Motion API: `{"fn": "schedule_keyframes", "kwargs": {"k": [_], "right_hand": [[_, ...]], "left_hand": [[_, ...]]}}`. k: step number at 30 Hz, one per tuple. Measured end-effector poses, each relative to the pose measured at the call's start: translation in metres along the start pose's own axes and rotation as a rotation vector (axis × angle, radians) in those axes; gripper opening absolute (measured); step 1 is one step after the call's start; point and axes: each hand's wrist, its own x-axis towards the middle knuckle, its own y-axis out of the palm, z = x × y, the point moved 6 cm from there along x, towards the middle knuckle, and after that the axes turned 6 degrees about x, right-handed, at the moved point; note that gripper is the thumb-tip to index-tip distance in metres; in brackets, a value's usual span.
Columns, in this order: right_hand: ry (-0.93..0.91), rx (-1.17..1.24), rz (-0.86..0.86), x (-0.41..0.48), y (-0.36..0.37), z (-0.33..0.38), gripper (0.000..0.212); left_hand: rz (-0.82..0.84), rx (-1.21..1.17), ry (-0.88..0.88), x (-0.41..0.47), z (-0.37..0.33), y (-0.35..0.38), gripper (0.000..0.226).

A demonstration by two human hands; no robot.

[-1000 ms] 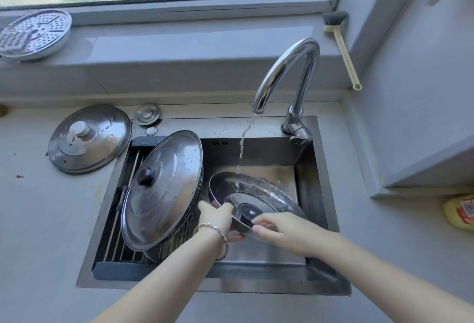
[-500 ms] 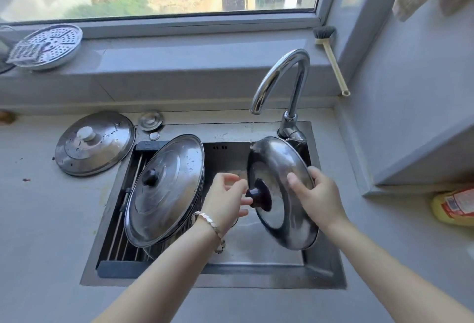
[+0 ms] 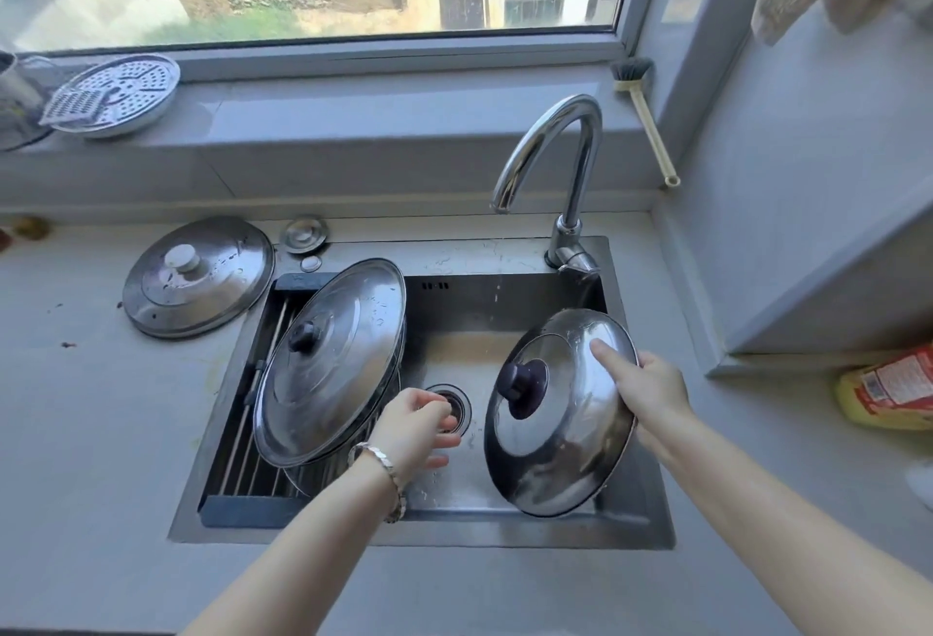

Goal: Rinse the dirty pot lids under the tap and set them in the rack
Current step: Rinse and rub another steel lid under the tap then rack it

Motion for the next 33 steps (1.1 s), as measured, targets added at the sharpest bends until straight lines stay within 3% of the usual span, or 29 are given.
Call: {"fn": "schedule_keyframes", "kwargs": {"k": [5, 12, 18, 20, 23, 25, 30, 33], "right_hand": [[-0.023, -0.009, 0.047, -0.008, 0.002, 0.007, 0.04], [-0.384, -0.105, 0.321, -0.069, 0.035, 0.089, 0.024], [-0.293, 0.097, 0.528, -0.099, 0.092, 0.127, 0.021], [-0.236, 0.148, 0.554, -0.103, 0.118, 0.123, 0.021], [-0.131, 0.16, 0.552, -0.106, 0.16, 0.1, 0.021], [-0.061, 0.135, 0.541, -0.106, 0.193, 0.076, 0.023], [-0.058, -0.031, 0.461, -0.097, 0.256, 0.024, 0.046], [-0.05, -0.139, 0.405, -0.089, 0.274, -0.002, 0.033]], "left_hand": [[-0.045, 0.01, 0.076, -0.007, -0.001, -0.003, 0.011], [-0.164, 0.038, 0.317, -0.031, -0.024, -0.03, 0.008], [-0.293, 0.015, 0.539, -0.049, -0.034, -0.077, 0.031], [-0.298, -0.08, 0.564, -0.045, -0.033, -0.097, 0.026], [-0.248, -0.154, 0.555, -0.033, -0.025, -0.124, 0.023], [-0.238, -0.104, 0.496, -0.015, -0.01, -0.146, 0.035], [-0.185, -0.015, 0.342, 0.045, 0.029, -0.195, 0.038], [-0.098, 0.036, 0.298, 0.076, 0.05, -0.206, 0.032]]}}
